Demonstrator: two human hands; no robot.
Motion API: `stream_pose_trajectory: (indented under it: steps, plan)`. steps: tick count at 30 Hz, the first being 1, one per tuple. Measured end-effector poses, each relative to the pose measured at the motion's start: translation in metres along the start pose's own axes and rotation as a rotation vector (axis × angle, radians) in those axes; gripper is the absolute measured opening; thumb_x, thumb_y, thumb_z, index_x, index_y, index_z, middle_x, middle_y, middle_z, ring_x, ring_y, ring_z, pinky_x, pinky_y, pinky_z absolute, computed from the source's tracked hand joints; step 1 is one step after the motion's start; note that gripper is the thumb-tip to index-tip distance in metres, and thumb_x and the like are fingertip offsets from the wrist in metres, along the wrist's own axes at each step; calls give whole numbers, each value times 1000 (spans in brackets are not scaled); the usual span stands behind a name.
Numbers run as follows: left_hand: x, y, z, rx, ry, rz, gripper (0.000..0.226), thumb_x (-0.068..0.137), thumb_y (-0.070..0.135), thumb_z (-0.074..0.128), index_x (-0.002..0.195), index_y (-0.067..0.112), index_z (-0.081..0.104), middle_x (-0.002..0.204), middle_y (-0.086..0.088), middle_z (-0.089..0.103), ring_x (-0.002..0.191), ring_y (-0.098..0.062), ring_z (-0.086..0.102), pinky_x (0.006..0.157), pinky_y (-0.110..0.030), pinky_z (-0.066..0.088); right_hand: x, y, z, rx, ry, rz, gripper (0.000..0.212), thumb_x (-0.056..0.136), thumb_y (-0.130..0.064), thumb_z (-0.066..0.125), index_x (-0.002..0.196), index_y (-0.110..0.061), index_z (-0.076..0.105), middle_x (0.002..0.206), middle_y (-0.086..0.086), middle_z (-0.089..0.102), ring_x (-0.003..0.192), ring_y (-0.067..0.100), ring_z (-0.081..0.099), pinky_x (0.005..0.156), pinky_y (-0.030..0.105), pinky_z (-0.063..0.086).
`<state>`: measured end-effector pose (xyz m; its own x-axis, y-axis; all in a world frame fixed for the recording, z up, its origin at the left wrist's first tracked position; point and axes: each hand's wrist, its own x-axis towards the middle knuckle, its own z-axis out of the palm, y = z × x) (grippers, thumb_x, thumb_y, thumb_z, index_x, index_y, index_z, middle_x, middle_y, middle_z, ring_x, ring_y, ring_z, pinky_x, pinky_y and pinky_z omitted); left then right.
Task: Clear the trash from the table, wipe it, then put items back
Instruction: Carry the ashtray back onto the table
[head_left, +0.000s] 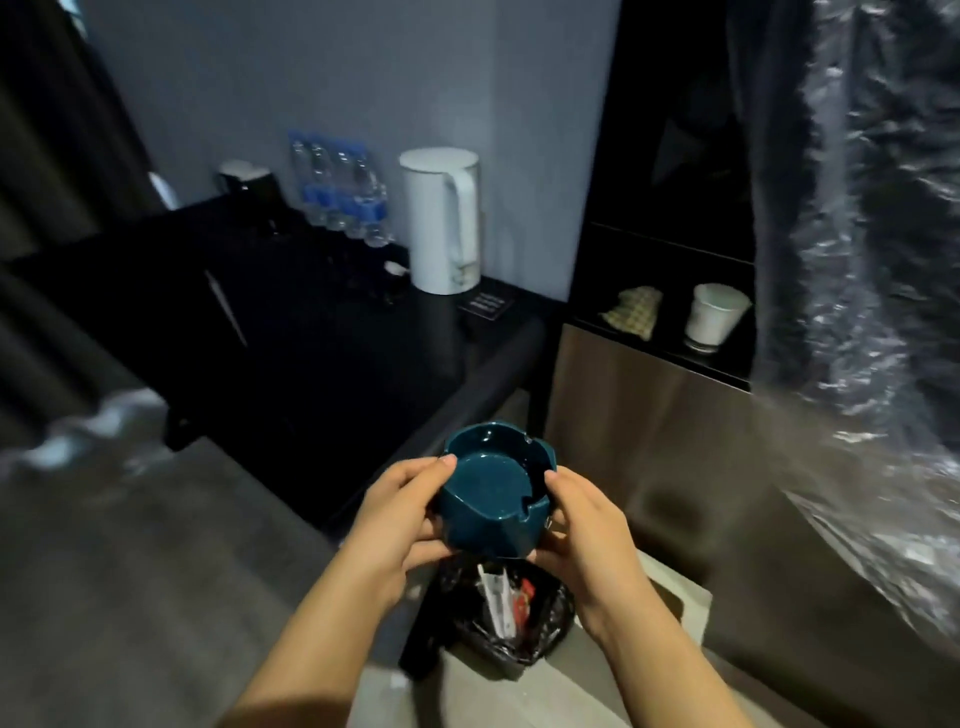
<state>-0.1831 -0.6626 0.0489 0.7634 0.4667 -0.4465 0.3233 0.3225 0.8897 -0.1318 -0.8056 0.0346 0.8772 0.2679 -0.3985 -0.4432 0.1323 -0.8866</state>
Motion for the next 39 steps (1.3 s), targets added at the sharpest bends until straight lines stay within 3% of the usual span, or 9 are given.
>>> stream_pose_trajectory:
  steps: [5, 9, 12, 15, 18, 21, 27, 39]
  plan:
    - [32, 22, -72, -42, 67, 25, 16, 92, 32, 58, 104, 21, 61, 101, -4, 68, 83, -22, 70, 54, -30, 57, 21, 11, 83, -8, -83, -10, 21, 95, -22, 53, 111, -17, 65, 100, 5, 71, 93, 23, 68, 73, 39, 58]
    - [79, 40, -144, 30, 137, 57, 20, 92, 36, 58, 105, 22, 61, 108, -5, 66, 95, -26, 67, 57, -31, 58, 46, 26, 165, 8, -94, 46, 30, 95, -23, 53, 123, -16, 57, 109, 6, 67, 97, 23, 66, 74, 38, 59]
    - [116, 57, -197, 70, 185, 68, 18, 91, 37, 58, 102, 24, 61, 112, -5, 64, 101, -27, 65, 61, -35, 59, 65, 35, 228, 26, -104, 70, 28, 95, -22, 53, 122, -16, 57, 107, 7, 68, 97, 24, 67, 75, 38, 58]
    - [149, 78, -240, 83, 221, 77, 18, 92, 35, 57, 103, 21, 61, 108, -4, 63, 98, -23, 64, 53, -27, 54, 86, 42, 285, 46, -100, 79, 28, 95, -23, 53, 122, -16, 57, 107, 6, 68, 95, 23, 67, 66, 32, 57]
    - [179, 97, -276, 85, 237, 77, 21, 93, 35, 57, 108, 20, 60, 103, -1, 62, 93, -19, 62, 47, -21, 48, 111, 51, 334, 59, -80, 103, 36, 94, -25, 54, 130, -18, 52, 113, 7, 66, 100, 25, 66, 72, 37, 58]
    - [212, 112, -307, 57, 263, 54, 19, 92, 34, 59, 101, 18, 58, 99, -4, 62, 89, -20, 63, 47, -24, 50, 136, 50, 376, 35, -81, 101, 36, 94, -25, 55, 129, -19, 53, 112, 5, 66, 100, 26, 66, 72, 37, 57]
    - [292, 150, -355, 74, 246, 28, 22, 90, 38, 60, 100, 18, 58, 106, -10, 64, 95, -27, 65, 67, -40, 60, 196, 39, 444, -1, -90, 91, 37, 93, -27, 56, 129, -18, 52, 108, 3, 64, 99, 25, 65, 77, 38, 57]
    - [441, 247, -420, 56, 190, 7, 31, 91, 40, 58, 110, 15, 56, 108, -8, 62, 98, -25, 63, 66, -35, 59, 334, 3, 571, 17, -133, 163, 36, 95, -24, 54, 130, -16, 50, 98, 3, 62, 90, 24, 64, 65, 31, 53]
